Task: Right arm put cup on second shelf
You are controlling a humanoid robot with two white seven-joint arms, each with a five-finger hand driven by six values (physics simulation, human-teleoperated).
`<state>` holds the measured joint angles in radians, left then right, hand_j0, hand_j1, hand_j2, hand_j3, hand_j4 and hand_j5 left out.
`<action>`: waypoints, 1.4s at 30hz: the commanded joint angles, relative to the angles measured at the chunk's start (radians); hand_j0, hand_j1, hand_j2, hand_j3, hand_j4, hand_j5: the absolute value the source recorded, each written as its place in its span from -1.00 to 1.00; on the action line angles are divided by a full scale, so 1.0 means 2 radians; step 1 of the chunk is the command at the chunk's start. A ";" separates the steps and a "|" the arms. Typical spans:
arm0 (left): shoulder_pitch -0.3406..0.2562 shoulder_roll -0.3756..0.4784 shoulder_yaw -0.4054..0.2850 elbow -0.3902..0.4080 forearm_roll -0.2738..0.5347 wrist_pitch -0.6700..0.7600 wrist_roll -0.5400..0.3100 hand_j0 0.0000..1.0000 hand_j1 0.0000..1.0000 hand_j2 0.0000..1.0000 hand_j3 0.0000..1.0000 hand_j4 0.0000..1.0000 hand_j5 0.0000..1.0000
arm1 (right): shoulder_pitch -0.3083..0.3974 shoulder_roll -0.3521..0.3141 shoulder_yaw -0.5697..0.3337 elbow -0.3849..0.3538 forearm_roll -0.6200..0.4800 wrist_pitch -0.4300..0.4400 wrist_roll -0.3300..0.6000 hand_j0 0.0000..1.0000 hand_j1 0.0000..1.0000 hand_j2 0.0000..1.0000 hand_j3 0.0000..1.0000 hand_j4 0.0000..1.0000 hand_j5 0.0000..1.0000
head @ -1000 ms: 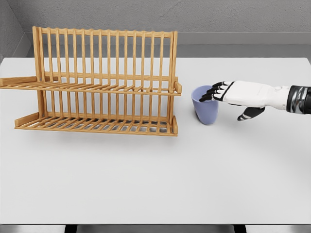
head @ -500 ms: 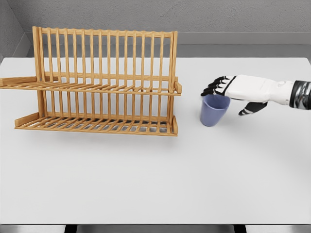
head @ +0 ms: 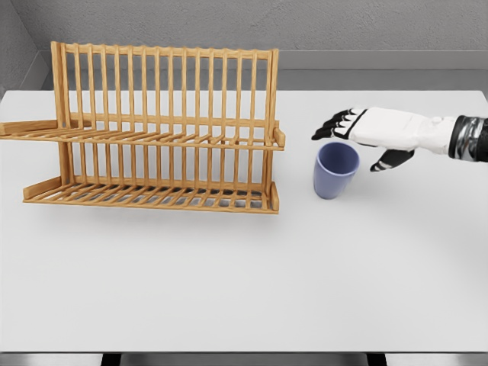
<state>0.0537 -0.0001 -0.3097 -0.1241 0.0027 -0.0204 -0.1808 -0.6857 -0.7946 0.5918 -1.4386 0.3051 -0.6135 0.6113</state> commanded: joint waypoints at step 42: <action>0.000 0.000 0.000 0.000 0.000 -0.001 0.000 1.00 1.00 1.00 1.00 1.00 1.00 | -0.025 0.033 0.044 0.049 0.009 0.001 0.000 0.48 0.48 0.48 0.48 0.48 0.48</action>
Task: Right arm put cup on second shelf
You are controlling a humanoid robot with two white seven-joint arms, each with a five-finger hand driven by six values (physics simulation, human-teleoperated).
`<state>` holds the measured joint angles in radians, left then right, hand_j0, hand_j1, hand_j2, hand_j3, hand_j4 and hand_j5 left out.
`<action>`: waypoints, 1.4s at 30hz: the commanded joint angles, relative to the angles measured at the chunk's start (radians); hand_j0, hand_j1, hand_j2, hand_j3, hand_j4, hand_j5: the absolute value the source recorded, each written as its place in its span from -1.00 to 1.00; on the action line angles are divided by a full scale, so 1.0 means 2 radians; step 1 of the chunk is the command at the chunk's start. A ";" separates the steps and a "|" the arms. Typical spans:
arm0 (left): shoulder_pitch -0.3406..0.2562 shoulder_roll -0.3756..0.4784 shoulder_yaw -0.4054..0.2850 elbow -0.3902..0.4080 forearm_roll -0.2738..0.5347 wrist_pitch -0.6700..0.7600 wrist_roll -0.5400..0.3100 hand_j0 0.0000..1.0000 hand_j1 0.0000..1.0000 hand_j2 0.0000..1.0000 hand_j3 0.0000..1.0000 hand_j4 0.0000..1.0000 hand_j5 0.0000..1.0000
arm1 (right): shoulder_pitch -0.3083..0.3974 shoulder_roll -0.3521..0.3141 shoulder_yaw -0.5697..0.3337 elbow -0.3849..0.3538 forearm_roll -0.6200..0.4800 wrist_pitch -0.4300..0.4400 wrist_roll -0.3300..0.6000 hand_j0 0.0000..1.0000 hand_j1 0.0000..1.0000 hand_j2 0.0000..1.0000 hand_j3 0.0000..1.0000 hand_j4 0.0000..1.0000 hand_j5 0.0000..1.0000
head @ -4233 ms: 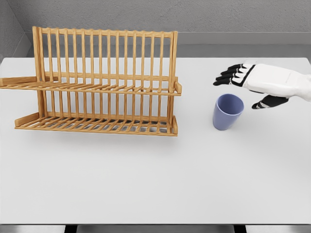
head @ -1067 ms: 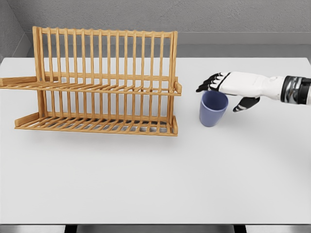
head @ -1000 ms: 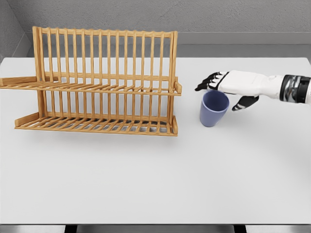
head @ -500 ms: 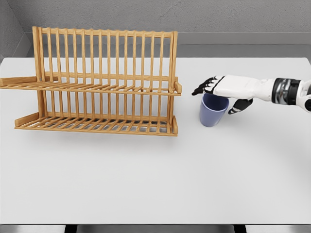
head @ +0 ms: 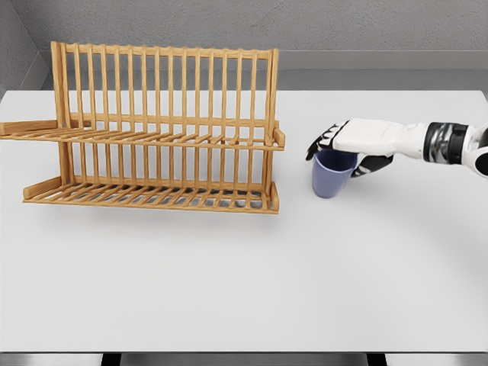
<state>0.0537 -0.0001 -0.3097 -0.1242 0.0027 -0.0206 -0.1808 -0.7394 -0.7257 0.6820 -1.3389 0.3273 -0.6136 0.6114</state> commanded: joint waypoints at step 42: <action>0.000 0.000 0.000 0.000 0.000 0.000 0.000 1.00 1.00 1.00 1.00 1.00 1.00 | -0.042 -0.008 -0.075 -0.029 -0.004 0.001 0.000 0.44 0.44 0.44 0.44 0.44 0.44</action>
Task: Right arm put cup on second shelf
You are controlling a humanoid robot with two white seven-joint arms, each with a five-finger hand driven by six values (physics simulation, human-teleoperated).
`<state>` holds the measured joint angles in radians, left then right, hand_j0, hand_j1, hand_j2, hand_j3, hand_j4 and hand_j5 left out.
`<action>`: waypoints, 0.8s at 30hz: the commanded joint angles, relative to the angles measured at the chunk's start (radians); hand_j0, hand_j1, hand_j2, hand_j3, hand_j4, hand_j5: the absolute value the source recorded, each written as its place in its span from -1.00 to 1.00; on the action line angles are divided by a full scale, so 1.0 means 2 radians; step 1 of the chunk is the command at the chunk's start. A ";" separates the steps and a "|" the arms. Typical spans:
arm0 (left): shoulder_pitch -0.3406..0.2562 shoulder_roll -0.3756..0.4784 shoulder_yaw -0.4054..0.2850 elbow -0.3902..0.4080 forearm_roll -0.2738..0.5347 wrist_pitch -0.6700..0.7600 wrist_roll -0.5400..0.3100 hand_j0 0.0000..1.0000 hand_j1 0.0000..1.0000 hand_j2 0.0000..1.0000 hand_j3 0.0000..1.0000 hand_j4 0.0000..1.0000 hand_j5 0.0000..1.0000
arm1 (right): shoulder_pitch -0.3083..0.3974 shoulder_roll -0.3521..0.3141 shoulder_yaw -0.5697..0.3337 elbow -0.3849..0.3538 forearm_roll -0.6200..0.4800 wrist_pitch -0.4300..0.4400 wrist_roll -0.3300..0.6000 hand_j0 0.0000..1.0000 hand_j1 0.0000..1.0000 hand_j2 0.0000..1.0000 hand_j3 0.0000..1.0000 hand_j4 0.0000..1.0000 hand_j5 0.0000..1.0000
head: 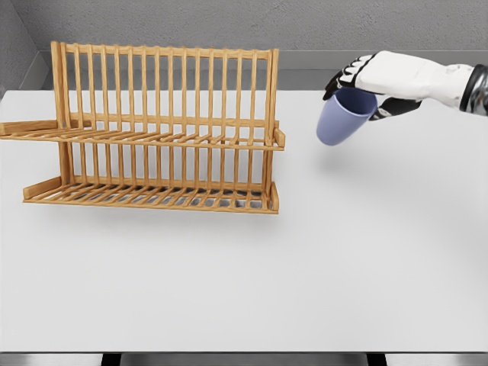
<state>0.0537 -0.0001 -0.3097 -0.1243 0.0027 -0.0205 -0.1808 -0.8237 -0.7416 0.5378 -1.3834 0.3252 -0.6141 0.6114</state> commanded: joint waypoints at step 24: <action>0.000 0.000 0.000 0.000 0.000 0.000 0.000 1.00 1.00 1.00 1.00 1.00 1.00 | -0.025 0.016 -0.003 -0.082 -0.003 0.002 0.000 0.44 0.44 0.44 0.44 0.44 0.44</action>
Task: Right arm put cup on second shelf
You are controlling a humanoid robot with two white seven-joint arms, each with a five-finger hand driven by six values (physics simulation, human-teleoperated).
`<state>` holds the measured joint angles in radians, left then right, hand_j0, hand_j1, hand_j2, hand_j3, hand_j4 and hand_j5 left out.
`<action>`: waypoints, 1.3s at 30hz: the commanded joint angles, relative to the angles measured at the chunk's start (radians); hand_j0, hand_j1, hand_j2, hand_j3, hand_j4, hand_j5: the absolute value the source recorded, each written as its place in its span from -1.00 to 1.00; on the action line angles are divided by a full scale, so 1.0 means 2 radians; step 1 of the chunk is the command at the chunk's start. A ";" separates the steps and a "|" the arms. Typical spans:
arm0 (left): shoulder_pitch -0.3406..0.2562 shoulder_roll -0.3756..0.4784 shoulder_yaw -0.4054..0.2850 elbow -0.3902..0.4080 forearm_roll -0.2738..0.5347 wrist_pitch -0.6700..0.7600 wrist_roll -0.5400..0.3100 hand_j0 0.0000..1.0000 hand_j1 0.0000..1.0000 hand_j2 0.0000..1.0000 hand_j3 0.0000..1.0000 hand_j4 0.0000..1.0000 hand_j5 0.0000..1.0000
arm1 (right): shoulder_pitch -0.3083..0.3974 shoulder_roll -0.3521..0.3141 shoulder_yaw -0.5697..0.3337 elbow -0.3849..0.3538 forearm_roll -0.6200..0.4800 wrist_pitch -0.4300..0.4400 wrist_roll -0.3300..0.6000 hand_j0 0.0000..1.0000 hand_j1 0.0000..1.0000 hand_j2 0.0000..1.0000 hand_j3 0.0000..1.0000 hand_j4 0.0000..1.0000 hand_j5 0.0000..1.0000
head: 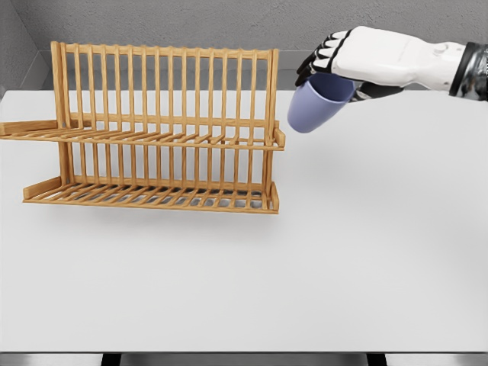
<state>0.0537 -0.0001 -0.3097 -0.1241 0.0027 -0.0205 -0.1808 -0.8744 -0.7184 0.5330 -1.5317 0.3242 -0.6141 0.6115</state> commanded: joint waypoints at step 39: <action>0.000 0.000 0.000 0.000 0.000 0.000 0.000 1.00 1.00 1.00 1.00 1.00 1.00 | 0.088 -0.037 -0.192 0.023 -0.009 0.002 0.000 1.00 1.00 1.00 1.00 1.00 1.00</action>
<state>0.0537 -0.0001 -0.3096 -0.1243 0.0028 -0.0207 -0.1809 -0.6520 -0.7416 0.2775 -1.5335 0.3155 -0.6154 0.6118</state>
